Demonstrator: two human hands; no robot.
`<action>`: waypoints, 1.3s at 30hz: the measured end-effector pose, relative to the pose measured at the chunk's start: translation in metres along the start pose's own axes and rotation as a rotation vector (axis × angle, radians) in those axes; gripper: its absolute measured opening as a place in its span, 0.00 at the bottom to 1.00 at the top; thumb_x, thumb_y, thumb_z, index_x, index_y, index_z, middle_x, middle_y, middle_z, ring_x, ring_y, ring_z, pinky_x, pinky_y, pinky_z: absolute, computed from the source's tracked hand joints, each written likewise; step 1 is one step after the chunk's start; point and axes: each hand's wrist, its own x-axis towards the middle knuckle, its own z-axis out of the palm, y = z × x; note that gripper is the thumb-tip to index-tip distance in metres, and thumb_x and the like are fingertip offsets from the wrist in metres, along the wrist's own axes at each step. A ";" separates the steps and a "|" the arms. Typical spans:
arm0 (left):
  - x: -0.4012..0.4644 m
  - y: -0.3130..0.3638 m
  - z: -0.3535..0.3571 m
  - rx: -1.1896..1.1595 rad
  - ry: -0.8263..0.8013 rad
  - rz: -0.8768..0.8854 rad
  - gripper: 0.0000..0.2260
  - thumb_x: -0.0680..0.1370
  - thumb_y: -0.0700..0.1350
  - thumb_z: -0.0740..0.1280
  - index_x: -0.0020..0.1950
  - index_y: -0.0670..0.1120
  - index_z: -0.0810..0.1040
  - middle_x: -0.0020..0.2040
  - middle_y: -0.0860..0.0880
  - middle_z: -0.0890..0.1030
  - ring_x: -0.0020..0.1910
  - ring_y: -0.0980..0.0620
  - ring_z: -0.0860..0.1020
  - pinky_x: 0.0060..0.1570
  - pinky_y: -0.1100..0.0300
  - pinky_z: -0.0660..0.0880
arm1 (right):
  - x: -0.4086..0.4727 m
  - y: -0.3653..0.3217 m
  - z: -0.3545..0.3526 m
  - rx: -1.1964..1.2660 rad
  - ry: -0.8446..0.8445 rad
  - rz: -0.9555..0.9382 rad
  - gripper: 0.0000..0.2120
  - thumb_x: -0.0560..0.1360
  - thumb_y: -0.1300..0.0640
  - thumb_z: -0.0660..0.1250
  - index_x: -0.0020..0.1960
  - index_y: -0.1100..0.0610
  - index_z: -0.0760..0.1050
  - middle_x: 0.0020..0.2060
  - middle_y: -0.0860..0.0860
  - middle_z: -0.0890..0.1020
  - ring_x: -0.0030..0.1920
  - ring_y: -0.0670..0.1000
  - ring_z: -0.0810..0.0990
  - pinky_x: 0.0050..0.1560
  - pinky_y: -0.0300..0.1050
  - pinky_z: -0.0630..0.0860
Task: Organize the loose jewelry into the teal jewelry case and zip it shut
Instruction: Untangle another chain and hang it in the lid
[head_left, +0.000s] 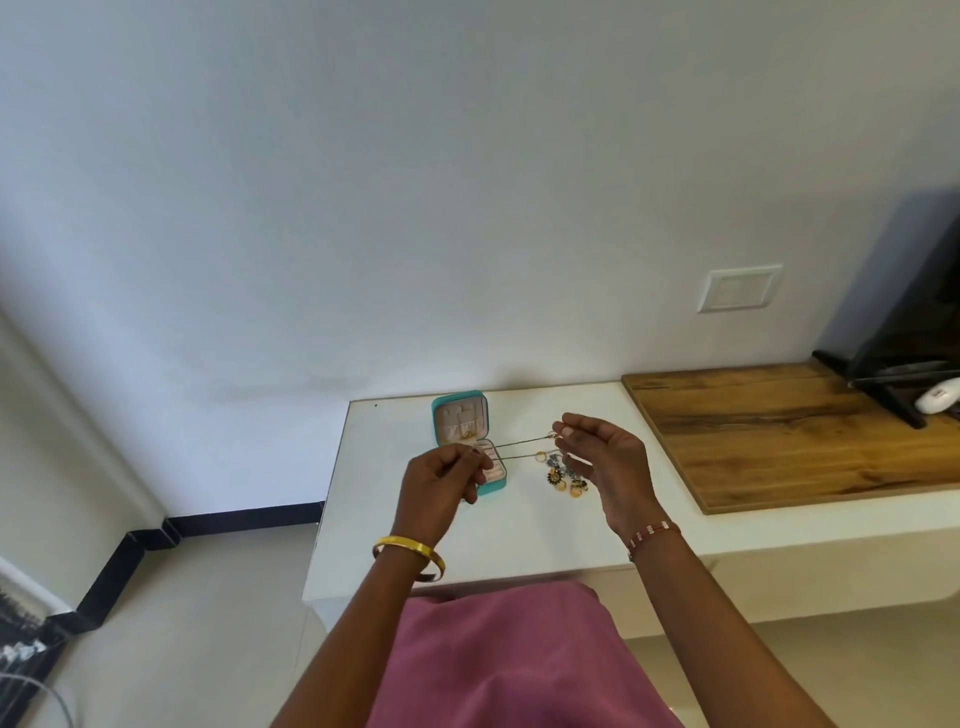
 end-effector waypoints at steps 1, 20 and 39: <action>0.001 0.000 -0.003 -0.044 -0.006 -0.024 0.11 0.77 0.37 0.60 0.37 0.43 0.80 0.28 0.49 0.79 0.23 0.58 0.72 0.32 0.68 0.73 | 0.000 0.003 0.000 -0.052 0.015 0.005 0.08 0.72 0.67 0.67 0.50 0.60 0.79 0.47 0.58 0.82 0.46 0.54 0.80 0.46 0.44 0.75; -0.002 0.006 -0.005 -0.179 -0.167 -0.162 0.10 0.78 0.39 0.58 0.45 0.41 0.78 0.27 0.50 0.80 0.21 0.57 0.68 0.29 0.64 0.70 | -0.028 0.006 0.026 -0.489 -0.261 0.016 0.07 0.74 0.61 0.66 0.50 0.61 0.80 0.32 0.54 0.79 0.29 0.49 0.72 0.32 0.37 0.72; -0.008 -0.007 -0.007 -0.351 -0.162 -0.352 0.08 0.78 0.36 0.58 0.47 0.40 0.77 0.25 0.50 0.76 0.23 0.55 0.72 0.28 0.63 0.72 | -0.039 -0.002 0.043 -0.521 -0.378 0.093 0.04 0.73 0.61 0.67 0.39 0.58 0.78 0.33 0.52 0.81 0.33 0.46 0.75 0.38 0.39 0.72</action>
